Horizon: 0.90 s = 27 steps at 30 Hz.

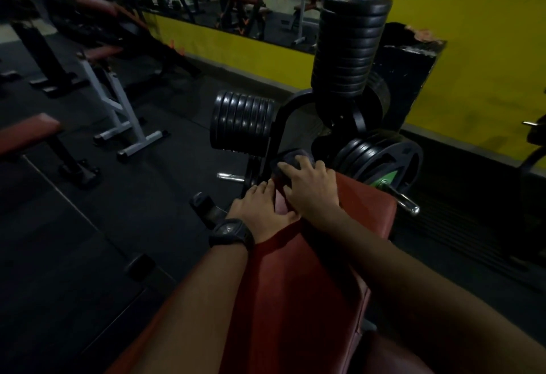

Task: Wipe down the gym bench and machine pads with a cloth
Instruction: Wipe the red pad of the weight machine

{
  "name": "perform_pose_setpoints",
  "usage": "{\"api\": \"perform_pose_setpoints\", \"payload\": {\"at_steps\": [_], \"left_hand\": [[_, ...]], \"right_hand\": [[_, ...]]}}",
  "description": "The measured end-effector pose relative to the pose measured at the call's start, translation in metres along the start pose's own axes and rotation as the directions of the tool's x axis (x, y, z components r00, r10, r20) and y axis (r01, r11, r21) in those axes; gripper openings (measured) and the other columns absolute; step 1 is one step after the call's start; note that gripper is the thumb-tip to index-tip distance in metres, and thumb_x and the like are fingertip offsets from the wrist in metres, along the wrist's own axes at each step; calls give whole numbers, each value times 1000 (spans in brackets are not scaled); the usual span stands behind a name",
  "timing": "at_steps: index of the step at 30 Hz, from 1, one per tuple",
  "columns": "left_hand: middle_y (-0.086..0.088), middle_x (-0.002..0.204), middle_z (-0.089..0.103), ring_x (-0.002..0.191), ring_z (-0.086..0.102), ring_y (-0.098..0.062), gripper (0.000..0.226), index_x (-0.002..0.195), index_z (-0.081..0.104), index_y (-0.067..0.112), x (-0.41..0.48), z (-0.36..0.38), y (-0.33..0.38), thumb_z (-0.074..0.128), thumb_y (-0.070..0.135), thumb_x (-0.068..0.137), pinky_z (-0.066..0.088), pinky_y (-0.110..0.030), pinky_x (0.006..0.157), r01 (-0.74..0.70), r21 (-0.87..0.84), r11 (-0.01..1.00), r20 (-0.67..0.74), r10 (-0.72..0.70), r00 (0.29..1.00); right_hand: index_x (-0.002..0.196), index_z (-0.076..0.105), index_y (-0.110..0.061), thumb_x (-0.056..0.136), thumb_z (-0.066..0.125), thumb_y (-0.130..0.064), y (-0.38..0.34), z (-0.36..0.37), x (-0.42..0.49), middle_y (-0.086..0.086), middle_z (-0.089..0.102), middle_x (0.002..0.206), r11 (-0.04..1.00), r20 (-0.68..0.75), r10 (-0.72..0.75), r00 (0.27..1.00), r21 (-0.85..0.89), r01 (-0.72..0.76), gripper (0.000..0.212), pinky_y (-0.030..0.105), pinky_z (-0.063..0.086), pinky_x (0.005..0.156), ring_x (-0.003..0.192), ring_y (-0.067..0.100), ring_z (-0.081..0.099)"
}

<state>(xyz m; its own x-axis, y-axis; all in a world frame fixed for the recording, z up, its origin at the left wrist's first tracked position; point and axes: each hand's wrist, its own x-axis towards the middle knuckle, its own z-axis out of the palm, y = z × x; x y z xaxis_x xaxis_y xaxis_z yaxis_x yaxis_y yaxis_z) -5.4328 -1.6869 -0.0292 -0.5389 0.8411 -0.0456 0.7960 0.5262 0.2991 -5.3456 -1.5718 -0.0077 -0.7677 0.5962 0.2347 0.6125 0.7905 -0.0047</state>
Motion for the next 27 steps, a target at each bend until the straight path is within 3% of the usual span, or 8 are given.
{"api": "perform_pose_setpoints", "payload": {"at_steps": [2, 6, 8, 15, 17, 22, 24, 27], "left_hand": [[3, 166, 25, 152, 25, -18, 107, 161, 18, 21, -1, -1, 1, 39, 87, 79, 35, -51, 114, -2, 1, 1000, 21, 2, 1000], [1, 169, 19, 155, 18, -18, 106, 163, 13, 20, -4, -5, 3, 38, 85, 83, 29, -50, 117, 14, 37, 999, 45, -16, 999], [2, 168, 21, 154, 20, -18, 105, 162, 15, 20, -4, -5, 4, 37, 85, 83, 30, -49, 117, 18, 49, 999, 33, -19, 999], [2, 167, 25, 153, 23, -17, 107, 162, 18, 20, -3, -3, 3, 30, 89, 81, 32, -53, 116, 17, 48, 999, 25, -18, 1000], [1, 168, 22, 154, 20, -17, 105, 162, 17, 19, -7, -7, 7, 31, 86, 83, 29, -52, 118, 20, 60, 998, 33, -22, 999], [1, 170, 14, 156, 13, -17, 101, 163, 11, 20, -20, -9, 7, 24, 84, 87, 25, -52, 118, -4, 119, 993, 42, -1, 999], [2, 170, 11, 156, 10, -16, 98, 163, 10, 20, -24, -7, 6, 24, 82, 89, 25, -51, 118, -11, 125, 992, 48, 5, 999], [2, 171, 6, 157, 6, -14, 93, 163, 8, 20, -25, -10, 7, 26, 78, 93, 23, -51, 119, -23, 141, 990, 66, 13, 998]], "right_hand": [[154, 31, -42, 100, 46, -45, 17, -3, 14, 3, 38, 156, 999, 51, -15, 999, -34, 17, 56, 52, 43, 94, 125, 36, 47], [150, 35, -31, 99, 47, -42, 44, -4, 12, 13, 44, 145, 936, 69, 350, 934, 22, -352, 54, 55, 41, 93, 121, 42, 47], [149, 37, -26, 99, 46, -40, 39, -6, -4, 16, 45, 141, 905, 46, 424, 904, -9, -424, 52, 54, 41, 92, 119, 42, 48], [154, 29, -39, 100, 47, -46, 20, -7, -24, 7, 29, 161, 999, 28, 42, 999, -26, -41, 58, 51, 41, 96, 127, 36, 44], [156, 25, -41, 99, 47, -46, 41, -10, -17, 6, 31, 160, 997, 71, 71, 995, -45, -68, 61, 53, 41, 98, 128, 37, 45], [154, 30, -29, 99, 45, -40, 58, -14, -40, 16, 41, 147, 896, 35, 442, 896, -56, -440, 57, 54, 41, 94, 121, 42, 47], [153, 32, -29, 99, 44, -39, 38, -18, -61, 16, 38, 150, 902, 25, 430, 902, -40, -429, 56, 53, 42, 93, 121, 41, 47], [153, 31, -36, 100, 44, -43, 6, -23, -82, 10, 30, 158, 975, 36, 222, 974, -6, -222, 55, 50, 40, 93, 123, 37, 45]]}}
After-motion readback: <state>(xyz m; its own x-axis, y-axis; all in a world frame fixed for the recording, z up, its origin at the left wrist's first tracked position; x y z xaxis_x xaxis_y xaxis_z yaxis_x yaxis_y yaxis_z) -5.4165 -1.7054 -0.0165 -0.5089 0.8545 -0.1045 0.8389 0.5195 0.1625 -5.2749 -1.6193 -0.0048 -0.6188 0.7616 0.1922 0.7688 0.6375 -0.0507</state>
